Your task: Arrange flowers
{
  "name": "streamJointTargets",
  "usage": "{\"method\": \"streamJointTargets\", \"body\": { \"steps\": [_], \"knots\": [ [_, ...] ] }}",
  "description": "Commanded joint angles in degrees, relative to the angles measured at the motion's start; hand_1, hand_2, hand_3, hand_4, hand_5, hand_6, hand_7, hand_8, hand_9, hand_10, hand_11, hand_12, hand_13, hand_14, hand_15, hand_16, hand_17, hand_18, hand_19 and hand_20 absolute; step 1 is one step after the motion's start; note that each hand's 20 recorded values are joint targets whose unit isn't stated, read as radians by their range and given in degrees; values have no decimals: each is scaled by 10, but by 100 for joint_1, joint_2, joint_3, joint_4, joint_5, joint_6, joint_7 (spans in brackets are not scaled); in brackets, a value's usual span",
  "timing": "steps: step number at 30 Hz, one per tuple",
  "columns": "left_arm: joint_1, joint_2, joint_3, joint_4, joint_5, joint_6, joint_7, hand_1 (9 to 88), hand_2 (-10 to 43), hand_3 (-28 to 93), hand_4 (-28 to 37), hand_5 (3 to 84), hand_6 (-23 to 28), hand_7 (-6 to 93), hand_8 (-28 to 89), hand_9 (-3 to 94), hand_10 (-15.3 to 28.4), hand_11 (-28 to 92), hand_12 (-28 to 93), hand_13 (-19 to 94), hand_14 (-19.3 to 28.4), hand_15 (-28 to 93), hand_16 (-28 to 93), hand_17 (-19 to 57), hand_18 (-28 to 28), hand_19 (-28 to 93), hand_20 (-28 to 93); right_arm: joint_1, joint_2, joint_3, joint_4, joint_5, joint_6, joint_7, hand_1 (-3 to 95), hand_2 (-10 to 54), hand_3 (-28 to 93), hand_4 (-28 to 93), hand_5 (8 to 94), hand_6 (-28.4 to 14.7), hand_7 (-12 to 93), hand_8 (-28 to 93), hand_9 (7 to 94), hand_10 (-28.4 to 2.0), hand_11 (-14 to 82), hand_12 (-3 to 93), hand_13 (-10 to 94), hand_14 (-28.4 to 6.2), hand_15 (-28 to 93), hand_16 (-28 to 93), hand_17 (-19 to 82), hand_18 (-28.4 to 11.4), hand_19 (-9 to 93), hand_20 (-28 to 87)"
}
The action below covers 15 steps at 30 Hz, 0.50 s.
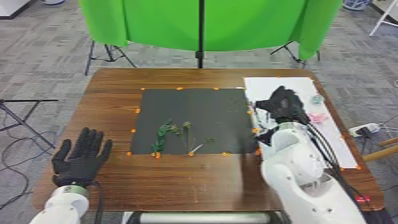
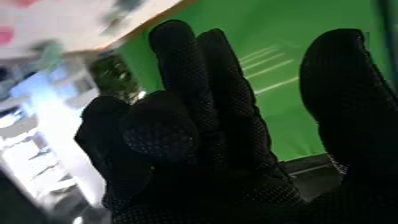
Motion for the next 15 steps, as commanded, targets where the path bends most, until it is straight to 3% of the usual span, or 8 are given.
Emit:
{"method": "streamJointTargets", "body": {
  "steps": [1, 4, 8, 12, 13, 14, 15],
  "knots": [
    [58, -66, 61, 1, 58, -28, -91, 284, 152, 829, -283, 513, 110, 125, -94, 423, 163, 264, 118, 305, 166, 468, -87, -75, 144, 421, 189, 277, 235, -197, 804, -271, -429, -135, 326, -95, 742, -277, 664, -101, 116, -95, 716, -209, 459, 272, 721, -149, 778, 314, 511, -251, 932, 590],
    [31, -66, 84, 10, 66, -27, -98, 284, 152, 829, -283, 512, 109, 125, -94, 423, 164, 265, 118, 306, 166, 467, -87, -74, 144, 421, 188, 429, 189, -252, 958, -313, -626, -125, 315, -95, 721, -281, 660, -106, 102, -95, 716, -209, 460, 271, 719, -149, 779, 315, 509, -254, 932, 594],
    [51, -90, 95, -37, -5, 181, -86, 284, 152, 829, -283, 497, 112, 119, -96, 422, 162, 265, 118, 305, 166, 467, -87, -74, 144, 421, 188, 577, 138, -396, 1170, -441, -787, -187, 310, -95, 677, -282, 631, -129, 66, -90, 709, -211, 462, 274, 714, -151, 781, 319, 505, -255, 932, 595],
    [64, -116, 100, -31, -7, 174, -97, 283, 149, 833, -283, 459, 117, 98, -93, 416, 159, 271, 117, 302, 165, 469, -89, -74, 144, 424, 189, 699, 116, -611, 1439, -571, -1162, -271, 334, -95, 618, -283, 621, -135, 56, -85, 701, -213, 465, 277, 710, -152, 784, 320, 503, -257, 932, 599],
    [78, -121, 108, -49, 52, 221, -92, 284, 149, 833, -283, 457, 117, 97, -93, 416, 159, 272, 117, 301, 165, 469, -89, -74, 144, 424, 189, 696, 130, -669, 1488, -601, -1250, -287, 338, -95, 611, -283, 621, -135, 56, -84, 699, -213, 466, 277, 709, -152, 784, 321, 502, -257, 932, 599],
    [71, -115, 124, -74, 194, 339, -92, 284, 149, 832, -283, 455, 116, 97, -92, 416, 160, 273, 117, 301, 165, 469, -90, -74, 144, 424, 188, 679, 136, -716, 1531, -643, -1316, -323, 362, -95, 574, -283, 622, -135, 59, -82, 696, -213, 469, 278, 708, -150, 786, 321, 501, -257, 932, 601],
    [61, -102, 133, -92, 237, 401, -97, 284, 149, 832, -283, 458, 115, 99, -90, 415, 161, 273, 117, 301, 166, 470, -90, -74, 144, 424, 188, 685, 141, -791, 1595, -705, -1395, -339, 371, -95, 562, -283, 625, -133, 64, -81, 696, -213, 470, 278, 707, -150, 787, 321, 501, -257, 932, 601]
  ]
}}
